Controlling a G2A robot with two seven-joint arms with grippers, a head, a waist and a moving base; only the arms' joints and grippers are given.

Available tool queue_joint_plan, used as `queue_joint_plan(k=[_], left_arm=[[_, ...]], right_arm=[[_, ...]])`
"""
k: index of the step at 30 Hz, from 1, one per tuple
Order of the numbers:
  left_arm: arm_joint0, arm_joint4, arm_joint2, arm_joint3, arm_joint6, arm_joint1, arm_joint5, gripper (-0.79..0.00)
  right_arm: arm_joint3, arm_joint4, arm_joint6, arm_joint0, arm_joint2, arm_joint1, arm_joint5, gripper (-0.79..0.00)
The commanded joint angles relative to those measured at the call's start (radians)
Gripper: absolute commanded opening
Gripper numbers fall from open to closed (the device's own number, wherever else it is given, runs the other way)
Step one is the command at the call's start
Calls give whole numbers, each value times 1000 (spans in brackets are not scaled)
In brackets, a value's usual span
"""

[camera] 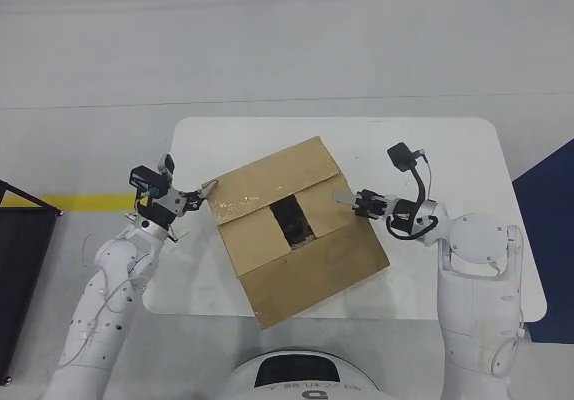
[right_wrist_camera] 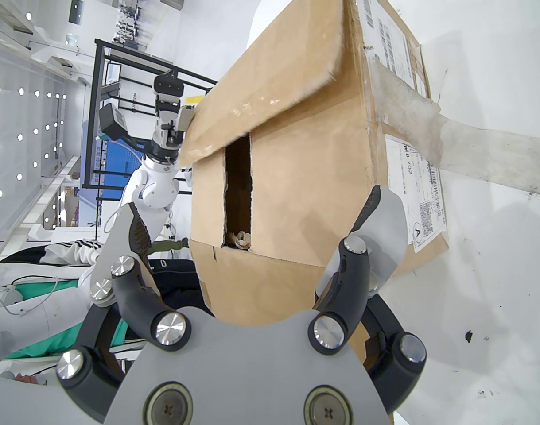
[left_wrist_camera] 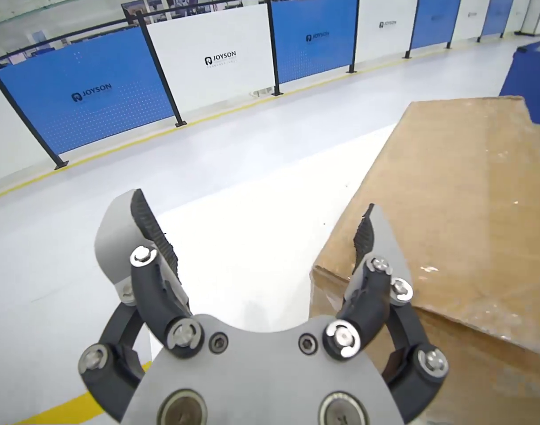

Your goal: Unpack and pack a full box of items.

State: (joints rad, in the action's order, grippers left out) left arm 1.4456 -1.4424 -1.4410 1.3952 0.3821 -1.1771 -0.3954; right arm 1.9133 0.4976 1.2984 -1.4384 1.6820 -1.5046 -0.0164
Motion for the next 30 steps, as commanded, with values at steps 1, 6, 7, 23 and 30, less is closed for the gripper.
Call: queue_joint_plan(k=[1,6,7,23,30], left_arm=[[6,-31,0,-2,13,3,-14,0],[22,-13,-7,10,32,6,-21,0],[26,-1,-10,15,35,5,-19,0],[66,74,-82,-43,7,14,5,0],[61,28,-67,-79,8,14,36,0]], right_arm=[[0,0,0,0,0,0,0,0],[0,0,0,0,0,0,0,0],[0,0,0,0,0,0,0,0],[1,-101,-91,-31,43,5,-35,0],[-64,-195,-141,-37,157,30,-52,0]])
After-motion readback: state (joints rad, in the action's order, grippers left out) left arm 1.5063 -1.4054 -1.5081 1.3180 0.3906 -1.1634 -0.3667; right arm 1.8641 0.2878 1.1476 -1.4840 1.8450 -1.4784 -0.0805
